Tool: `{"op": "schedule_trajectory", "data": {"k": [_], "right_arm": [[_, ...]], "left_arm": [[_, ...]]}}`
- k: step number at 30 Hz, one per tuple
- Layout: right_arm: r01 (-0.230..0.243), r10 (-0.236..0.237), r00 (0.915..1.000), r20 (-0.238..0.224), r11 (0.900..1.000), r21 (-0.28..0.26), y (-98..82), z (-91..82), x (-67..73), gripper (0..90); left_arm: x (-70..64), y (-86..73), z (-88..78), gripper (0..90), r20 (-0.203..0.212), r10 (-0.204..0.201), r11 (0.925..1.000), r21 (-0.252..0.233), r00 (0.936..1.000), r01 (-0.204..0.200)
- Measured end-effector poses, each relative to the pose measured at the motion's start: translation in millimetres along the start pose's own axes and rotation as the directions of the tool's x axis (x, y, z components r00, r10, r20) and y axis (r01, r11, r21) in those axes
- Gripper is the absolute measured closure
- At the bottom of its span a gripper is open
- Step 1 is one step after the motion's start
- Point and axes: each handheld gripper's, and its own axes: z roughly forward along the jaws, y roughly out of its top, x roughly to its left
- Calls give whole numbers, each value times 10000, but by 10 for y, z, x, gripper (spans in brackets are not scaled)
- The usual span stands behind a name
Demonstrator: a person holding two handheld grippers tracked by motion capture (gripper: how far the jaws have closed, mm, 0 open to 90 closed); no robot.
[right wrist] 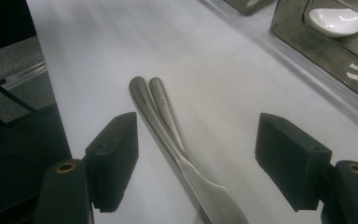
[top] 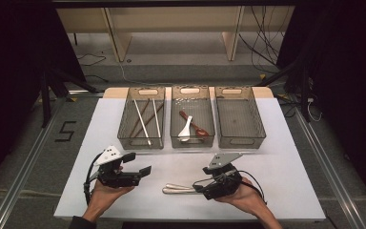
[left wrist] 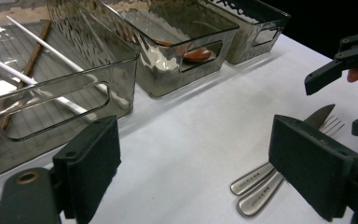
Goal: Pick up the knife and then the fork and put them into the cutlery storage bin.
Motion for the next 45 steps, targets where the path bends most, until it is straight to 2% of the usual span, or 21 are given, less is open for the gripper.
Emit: {"op": "schedule_trajectory", "data": {"k": [6, 10, 12, 17, 20, 25, 30, 31, 33, 34, 38, 39, 40, 41, 42, 44, 45], "right_arm": [[115, -115, 9999, -25, 9996, 261, 27, 53, 3, 307], [447, -441, 9990, -105, 9970, 633, 59, 99, 23, 308], [744, -731, 9972, -176, 9933, 883, 75, 123, 24, 308], [1094, -1049, 9937, -390, 9843, 1384, 124, 208, 65, 313], [1501, -1448, 9885, -426, 9728, 1765, 143, 276, 93, 318], [1834, -1781, 9830, -436, 9557, 2302, 157, 378, 115, 338], [2241, -2205, 9743, -461, 9284, 2964, 157, 470, 134, 375], [2253, -2230, 9739, -425, 9264, 3017, 151, 490, 139, 385], [2555, -2553, 9659, -432, 9134, 3170, 143, 521, 132, 407], [2534, -2538, 9664, -415, 9124, 3215, 141, 535, 137, 419], [2832, -2809, 9580, -585, 8933, 3489, 142, 572, 136, 473], [2876, -2847, 9567, -604, 8933, 3454, 138, 587, 138, 488], [3013, -2944, 9528, -742, 8871, 3497, 141, 595, 130, 501], [2950, -2897, 9546, -695, 8859, 3579, 142, 603, 132, 514], [3026, -2952, 9523, -771, 8807, 3644, 144, 613, 122, 525], [2955, -2839, 9550, -859, 8865, 3560, 137, 629, 110, 553], [3025, -2882, 9529, -947, 8790, 3686, 148, 619, 102, 577]], "left_arm": [[-5, -17, -11, 160, -15, 25, 10000, -56, 10000, -25], [-21, -26, -10, 160, 21, 96, 9999, -102, 10000, -96], [-29, -36, -8, 160, 1, 126, 9998, -169, 9999, -126], [-46, -66, -2, 160, 42, 216, 9996, -192, 9998, -215], [-50, -80, -17, 160, 75, 271, 9992, -286, 9996, -269], [-40, -94, -36, 160, 113, 167, 9990, -407, 9998, -162], [-38, -96, -27, 160, 90, 305, 9990, -326, 9995, -302], [-36, -97, -26, 160, 84, 290, 9991, -311, 9995, -287], [-33, -100, -27, 160, 83, 284, 9991, -326, 9996, -281], [-33, -99, -29, 160, 62, 304, 9990, -340, 9995, -302], [-30, -98, -36, 160, 62, 294, 9989, -360, 9995, -292], [-27, -98, -36, 160, 73, 278, 9990, -354, 9996, -275], [-29, -98, -35, 160, 81, 263, 9990, -373, 9996, -260], [-32, -97, -35, 160, 81, 274, 9989, -388, 9996, -270], [-34, -97, -35, 160, 86, 284, 9989, -382, 9996, -280], [-32, -96, -33, 160, 83, 345, 9988, -351, 9994, -342], [-31, -97, -33, 160, 82, 348, 9988, -346, 9994, -345]]}}
